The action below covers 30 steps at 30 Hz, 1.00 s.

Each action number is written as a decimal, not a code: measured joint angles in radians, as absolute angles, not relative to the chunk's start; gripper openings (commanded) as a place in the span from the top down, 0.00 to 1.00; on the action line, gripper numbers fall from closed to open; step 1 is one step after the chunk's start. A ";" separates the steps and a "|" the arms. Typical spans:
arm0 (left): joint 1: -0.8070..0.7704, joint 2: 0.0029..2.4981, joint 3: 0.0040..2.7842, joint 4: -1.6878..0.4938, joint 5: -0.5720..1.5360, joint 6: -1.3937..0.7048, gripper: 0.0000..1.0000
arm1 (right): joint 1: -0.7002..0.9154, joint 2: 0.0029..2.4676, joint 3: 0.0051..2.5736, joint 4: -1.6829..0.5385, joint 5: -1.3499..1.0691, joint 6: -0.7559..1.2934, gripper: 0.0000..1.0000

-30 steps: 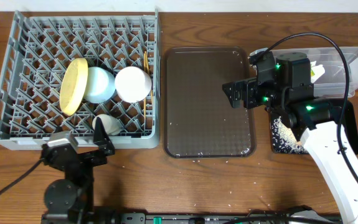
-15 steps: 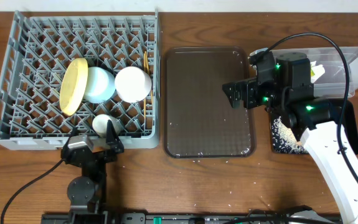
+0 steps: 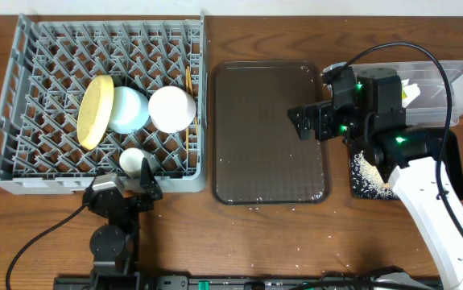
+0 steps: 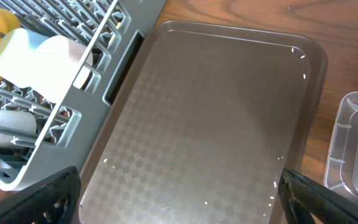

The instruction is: Sort waste into correct bins and load items into the dishwasher

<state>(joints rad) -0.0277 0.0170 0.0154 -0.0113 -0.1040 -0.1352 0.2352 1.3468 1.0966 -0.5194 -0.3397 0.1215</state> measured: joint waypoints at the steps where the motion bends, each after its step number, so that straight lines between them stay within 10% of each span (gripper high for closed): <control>1: -0.028 0.020 0.015 -0.012 -0.104 -0.135 0.03 | 0.235 1.347 1.097 -0.519 -0.340 0.121 0.01; 16: -0.028 0.024 0.018 -0.016 -0.104 -0.135 0.03 | 0.235 1.317 1.096 -0.605 -0.253 0.066 0.01; 30: -0.028 0.025 0.021 -0.019 -0.104 -0.135 0.03 | 0.144 0.608 0.744 -0.567 -0.064 -0.028 0.01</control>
<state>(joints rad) -0.0277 0.0246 0.0212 -0.0193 -0.1040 -0.1352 0.1444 0.6079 0.7437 -0.5667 -0.0643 -0.0277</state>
